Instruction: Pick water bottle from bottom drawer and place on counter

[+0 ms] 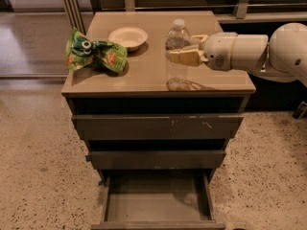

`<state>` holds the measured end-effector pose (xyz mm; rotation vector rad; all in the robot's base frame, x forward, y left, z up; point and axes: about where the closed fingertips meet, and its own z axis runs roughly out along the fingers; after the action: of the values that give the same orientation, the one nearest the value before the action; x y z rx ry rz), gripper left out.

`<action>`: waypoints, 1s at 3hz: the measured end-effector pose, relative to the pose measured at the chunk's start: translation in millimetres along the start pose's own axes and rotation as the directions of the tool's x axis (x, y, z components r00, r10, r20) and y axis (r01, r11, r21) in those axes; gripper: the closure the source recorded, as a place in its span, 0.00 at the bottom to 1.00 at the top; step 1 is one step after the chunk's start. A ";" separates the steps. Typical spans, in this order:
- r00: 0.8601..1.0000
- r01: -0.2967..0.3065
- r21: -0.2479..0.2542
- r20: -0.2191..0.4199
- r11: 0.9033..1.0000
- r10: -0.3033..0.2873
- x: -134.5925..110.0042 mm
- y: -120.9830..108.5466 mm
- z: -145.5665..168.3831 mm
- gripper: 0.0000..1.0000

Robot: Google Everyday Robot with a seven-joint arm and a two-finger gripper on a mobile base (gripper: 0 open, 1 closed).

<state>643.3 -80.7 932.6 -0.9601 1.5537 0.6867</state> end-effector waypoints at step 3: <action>0.990 -0.139 0.041 0.019 0.989 0.139 8.9 -20.1 -1.3 1.00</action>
Offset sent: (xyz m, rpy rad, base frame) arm 0.0176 -0.0212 -0.0135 0.1032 0.1053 -0.0935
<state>659.7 -93.7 925.6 -0.8187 1.6261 0.7543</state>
